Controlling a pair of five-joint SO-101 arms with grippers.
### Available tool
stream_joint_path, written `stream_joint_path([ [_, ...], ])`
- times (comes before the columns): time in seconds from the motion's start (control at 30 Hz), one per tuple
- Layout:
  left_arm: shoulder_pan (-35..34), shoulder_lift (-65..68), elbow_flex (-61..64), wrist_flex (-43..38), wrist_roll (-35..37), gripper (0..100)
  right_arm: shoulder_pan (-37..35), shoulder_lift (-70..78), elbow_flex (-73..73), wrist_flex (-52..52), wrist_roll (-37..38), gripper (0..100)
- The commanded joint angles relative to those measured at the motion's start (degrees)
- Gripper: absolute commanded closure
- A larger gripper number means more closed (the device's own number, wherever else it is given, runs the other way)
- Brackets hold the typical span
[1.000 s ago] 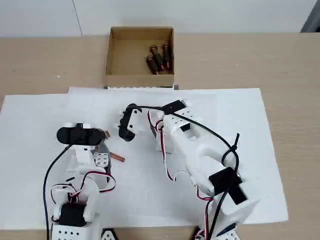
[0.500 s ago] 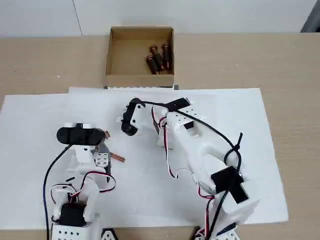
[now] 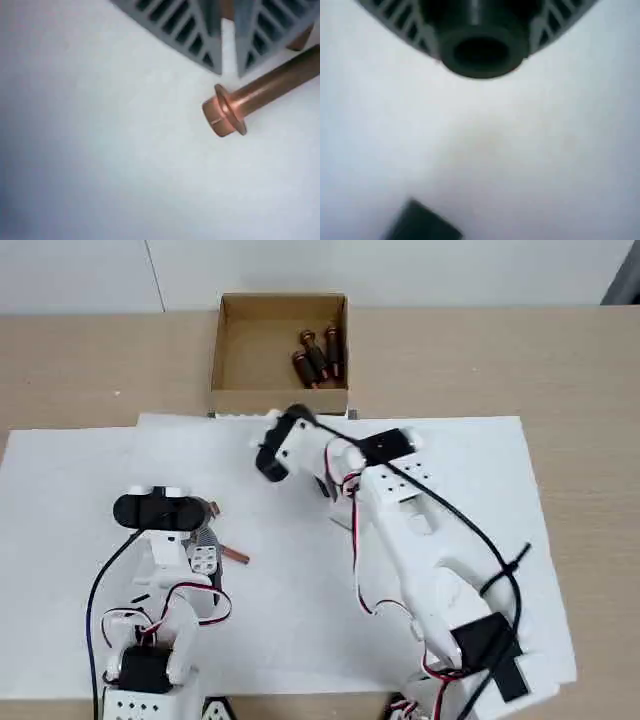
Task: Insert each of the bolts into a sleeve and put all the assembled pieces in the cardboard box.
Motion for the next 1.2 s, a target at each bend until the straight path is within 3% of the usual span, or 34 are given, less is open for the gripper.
stream_joint_path([
  [0.0,0.26,-0.62,-0.31,0.18,-0.44,99,2.33,-4.00,-0.62,3.65,-5.10,99.5],
  [0.27,0.26,-0.62,-0.31,0.09,-0.44,99,4.00,-14.37,-0.62,11.47,-21.80,99.5],
  [0.53,-0.18,-0.53,-0.31,0.09,-0.18,99,11.21,-32.84,-0.18,15.78,-28.84,99.5],
  [0.8,-0.97,-0.44,-4.62,2.99,-0.53,99,23.69,-35.74,5.80,18.59,-29.54,99.5],
  [0.9,-3.43,-0.44,-8.13,5.71,-3.87,99,27.74,-35.74,9.14,18.33,-29.63,99.5],
  [1.17,-6.42,-0.35,-17.71,13.27,-8.00,99,29.32,-35.74,12.31,17.01,-32.70,99.5],
])
